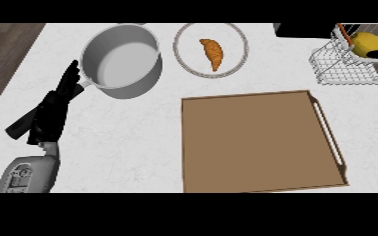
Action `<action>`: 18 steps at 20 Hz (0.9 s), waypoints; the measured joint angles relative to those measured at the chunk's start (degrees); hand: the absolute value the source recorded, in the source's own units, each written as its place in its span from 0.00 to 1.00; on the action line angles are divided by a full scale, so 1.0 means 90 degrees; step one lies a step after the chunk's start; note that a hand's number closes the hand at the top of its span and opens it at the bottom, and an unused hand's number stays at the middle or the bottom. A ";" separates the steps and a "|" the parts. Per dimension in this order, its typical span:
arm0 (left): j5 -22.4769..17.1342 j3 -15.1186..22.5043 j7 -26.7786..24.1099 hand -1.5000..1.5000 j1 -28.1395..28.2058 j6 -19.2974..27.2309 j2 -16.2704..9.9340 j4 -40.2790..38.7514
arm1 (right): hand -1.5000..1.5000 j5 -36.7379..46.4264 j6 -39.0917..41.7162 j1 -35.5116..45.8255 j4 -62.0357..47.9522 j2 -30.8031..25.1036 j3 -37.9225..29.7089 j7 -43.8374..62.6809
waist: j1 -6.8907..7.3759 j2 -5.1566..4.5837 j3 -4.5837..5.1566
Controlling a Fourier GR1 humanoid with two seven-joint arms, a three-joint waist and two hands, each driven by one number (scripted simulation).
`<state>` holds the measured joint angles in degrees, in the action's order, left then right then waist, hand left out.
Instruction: Pick the lemon from the tray and place it in the tiered basket
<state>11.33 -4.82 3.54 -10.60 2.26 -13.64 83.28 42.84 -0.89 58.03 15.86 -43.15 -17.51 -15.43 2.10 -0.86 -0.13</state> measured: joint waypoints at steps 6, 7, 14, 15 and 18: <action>0.0050 0.0027 0.0089 0.50 0.0014 0.0021 0.0041 0.0085 | 0.00 -0.0563 -0.0110 0.0084 -0.0034 -0.0246 -0.0592 -0.0340 | -0.0038 0.0021 0.0000; 0.0042 0.0015 0.0104 0.50 0.0028 0.0027 0.0050 0.0108 | 0.00 -0.0627 -0.0151 0.0135 -0.0029 -0.0282 -0.0663 -0.0341 | -0.0034 0.0022 0.0001; 0.0006 -0.0071 -0.0067 0.50 0.0179 -0.0030 0.0015 0.0082 | 0.00 -0.1036 0.0281 0.0211 -0.0152 -0.1077 -0.1104 -0.0010 | -0.0089 0.0039 0.0008; 0.0008 -0.0074 -0.0055 0.50 0.0201 -0.0035 0.0007 0.0117 | 0.00 -0.1107 0.0412 0.0175 -0.0230 -0.1215 -0.1182 0.0043 | -0.0086 0.0038 0.0007; -0.0007 -0.0124 -0.0065 0.50 0.0233 -0.0035 -0.0012 0.0131 | 0.00 -0.1318 0.0931 -0.0098 -0.0415 -0.1696 -0.1395 -0.0030 | -0.0115 0.0040 0.0005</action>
<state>11.27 -5.94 2.96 -8.50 1.94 -13.74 84.46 30.97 7.49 57.15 12.12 -58.41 -30.07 -15.70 1.06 -0.50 -0.09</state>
